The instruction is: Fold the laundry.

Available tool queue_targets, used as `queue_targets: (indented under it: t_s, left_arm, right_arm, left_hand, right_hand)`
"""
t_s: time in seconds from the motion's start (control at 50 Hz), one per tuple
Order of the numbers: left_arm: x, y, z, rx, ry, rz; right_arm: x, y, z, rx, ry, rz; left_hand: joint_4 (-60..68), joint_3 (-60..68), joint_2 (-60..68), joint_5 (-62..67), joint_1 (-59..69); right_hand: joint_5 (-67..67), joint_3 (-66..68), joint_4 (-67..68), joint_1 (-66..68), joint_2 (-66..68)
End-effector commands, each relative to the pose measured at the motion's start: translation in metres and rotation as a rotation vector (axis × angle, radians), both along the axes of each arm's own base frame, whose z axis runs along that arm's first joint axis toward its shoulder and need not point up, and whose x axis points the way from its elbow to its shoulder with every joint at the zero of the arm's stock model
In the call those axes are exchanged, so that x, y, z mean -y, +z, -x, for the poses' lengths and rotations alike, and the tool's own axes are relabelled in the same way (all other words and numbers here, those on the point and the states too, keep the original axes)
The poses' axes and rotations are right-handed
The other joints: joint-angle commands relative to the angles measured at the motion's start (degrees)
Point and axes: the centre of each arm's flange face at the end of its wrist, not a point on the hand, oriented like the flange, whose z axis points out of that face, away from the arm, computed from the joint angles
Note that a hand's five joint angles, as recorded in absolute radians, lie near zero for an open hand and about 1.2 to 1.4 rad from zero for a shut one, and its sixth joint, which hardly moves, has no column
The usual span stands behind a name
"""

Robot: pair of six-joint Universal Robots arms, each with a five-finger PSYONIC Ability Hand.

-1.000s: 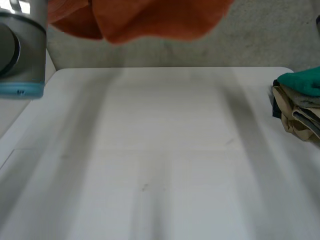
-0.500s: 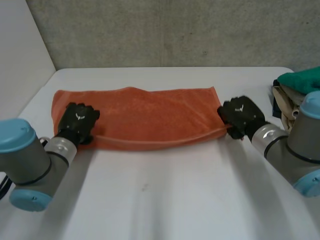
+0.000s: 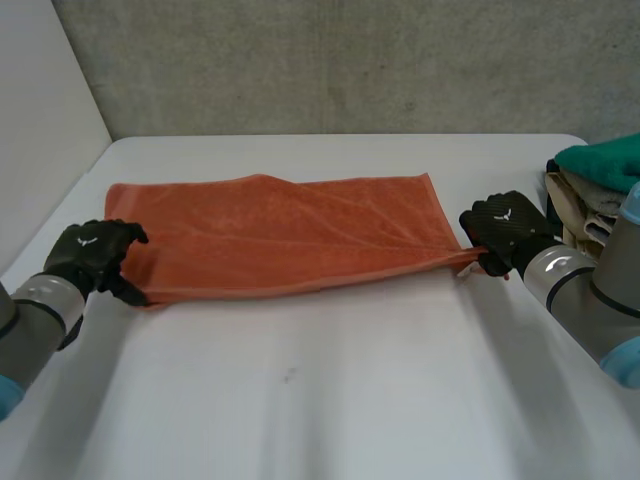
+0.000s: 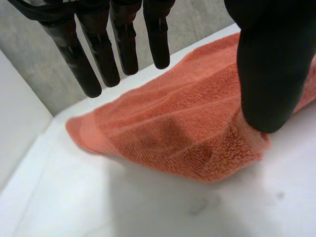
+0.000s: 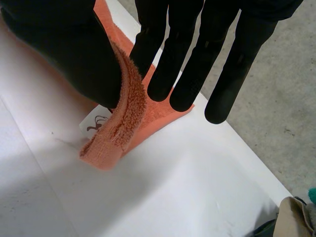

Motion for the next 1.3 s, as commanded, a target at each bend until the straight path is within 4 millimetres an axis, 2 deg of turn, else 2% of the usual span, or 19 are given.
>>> queue_targets:
  t_s: [0.02,0.2,0.4,0.58,0.62,0.64,0.66,0.68,0.72,0.78,0.86,0.88,0.94,0.96,1.04,1.14,1.18,1.22,1.3]
  left_arm:
    - [0.006,-0.009,-0.008,-0.005,-0.007,-0.064]
    - [0.008,-0.03,0.0,0.04,-0.055,-0.11]
    - [0.001,-0.029,0.01,0.05,-0.09,-0.124]
    - [0.007,-0.037,0.013,0.104,-0.109,-0.114]
    - [0.009,-0.039,0.013,0.121,-0.115,-0.109]
    - [0.01,-0.04,0.013,0.128,-0.118,-0.109]
    - [0.012,-0.039,0.014,0.14,-0.129,-0.099]
    - [0.013,-0.038,0.014,0.148,-0.128,-0.093]
    - [0.014,-0.035,0.015,0.159,-0.129,-0.078]
    - [0.012,-0.022,0.014,0.162,-0.102,-0.044]
    - [0.005,0.012,0.013,0.111,-0.04,0.038]
    - [0.001,0.026,0.012,0.087,-0.022,0.071]
    - [-0.008,0.045,0.011,0.061,-0.009,0.111]
    - [-0.015,0.059,0.011,0.062,-0.012,0.145]
    - [-0.033,0.089,0.008,0.096,-0.046,0.205]
    - [-0.051,0.107,0.01,0.13,-0.121,0.211]
    - [-0.051,0.102,0.011,0.139,-0.13,0.184]
    - [-0.037,0.082,0.011,0.162,-0.128,0.135]
    - [-0.013,0.05,0.016,0.244,-0.124,0.102]
  right_arm:
    - [-0.002,-0.001,-0.002,-0.001,0.006,-0.002]
    - [-0.002,-0.001,-0.002,-0.003,0.007,-0.006]
    - [-0.001,0.001,0.0,-0.003,0.001,-0.004]
    - [-0.002,0.001,0.0,-0.003,0.001,-0.006]
    - [-0.002,0.001,0.0,-0.003,0.001,-0.007]
    - [-0.002,0.001,0.0,-0.004,0.001,-0.009]
    - [-0.003,0.0,0.0,-0.004,0.001,-0.01]
    - [-0.003,0.0,0.0,-0.004,0.001,-0.012]
    - [-0.003,0.0,0.0,-0.006,0.002,-0.013]
    - [-0.004,0.002,0.0,-0.006,0.002,-0.011]
    - [-0.006,0.009,0.002,-0.007,-0.001,-0.014]
    - [-0.009,0.012,0.002,-0.011,0.001,-0.023]
    - [-0.016,0.021,0.004,-0.033,0.006,-0.042]
    - [-0.022,0.03,0.006,-0.055,0.014,-0.047]
    - [-0.035,0.057,0.023,-0.148,0.017,-0.053]
    - [-0.057,0.081,0.033,-0.248,0.055,-0.085]
    - [-0.064,0.087,0.032,-0.25,0.069,-0.09]
    - [-0.07,0.09,0.025,-0.212,0.085,-0.094]
    - [-0.063,0.077,0.011,-0.125,0.092,-0.099]
  left_hand:
    - [5.78,5.83,6.0,5.54,6.64]
    - [8.64,8.69,8.86,8.4,9.51]
    - [8.14,8.2,8.36,7.9,9.01]
    - [9.47,9.53,9.69,9.23,10.34]
    - [16.33,16.39,16.55,16.09,17.2]
    - [24.87,24.93,25.09,24.63,25.74]
    - [47.94,47.99,48.16,47.7,48.81]
    - [54.31,54.37,54.53,54.07,55.18]
    - [54.38,54.43,54.6,54.14,55.24]
    - [54.38,54.43,54.6,54.14,55.24]
    - [54.38,54.43,54.6,54.14,55.24]
    - [54.38,54.43,54.6,54.14,55.24]
    - [54.38,54.43,54.6,54.14,55.24]
    - [54.38,54.43,54.6,54.14,55.24]
    - [54.38,54.43,54.6,54.14,55.24]
    - [54.38,54.43,54.6,54.14,55.24]
    - [54.38,54.43,54.6,54.14,55.24]
    - [54.38,54.43,54.6,54.14,55.24]
    - [54.38,54.43,54.6,54.14,55.24]
  right_hand:
    - [14.52,11.86,11.34,14.52,12.62]
    - [14.52,11.86,11.34,14.52,12.62]
    - [14.52,11.86,11.34,14.52,12.62]
    - [14.52,11.86,11.34,14.52,12.62]
    - [14.52,11.86,11.34,14.52,12.62]
    - [14.52,11.86,11.34,14.52,12.62]
    - [14.52,11.86,11.34,14.52,12.62]
    - [14.52,11.86,11.34,14.52,12.62]
    - [14.52,11.86,11.34,14.52,12.62]
    - [14.52,11.86,11.34,14.52,12.62]
    - [14.52,11.86,11.34,14.52,12.62]
    - [14.52,11.86,11.34,14.52,12.62]
    - [14.52,11.86,11.34,14.52,12.62]
    - [14.52,11.86,11.34,14.52,12.62]
    - [14.52,11.86,11.34,14.52,12.62]
    - [14.52,11.86,11.34,14.52,12.62]
    - [14.52,11.86,11.34,14.52,12.62]
    - [14.52,11.86,11.34,14.52,12.62]
    - [14.52,11.86,11.34,14.52,12.62]
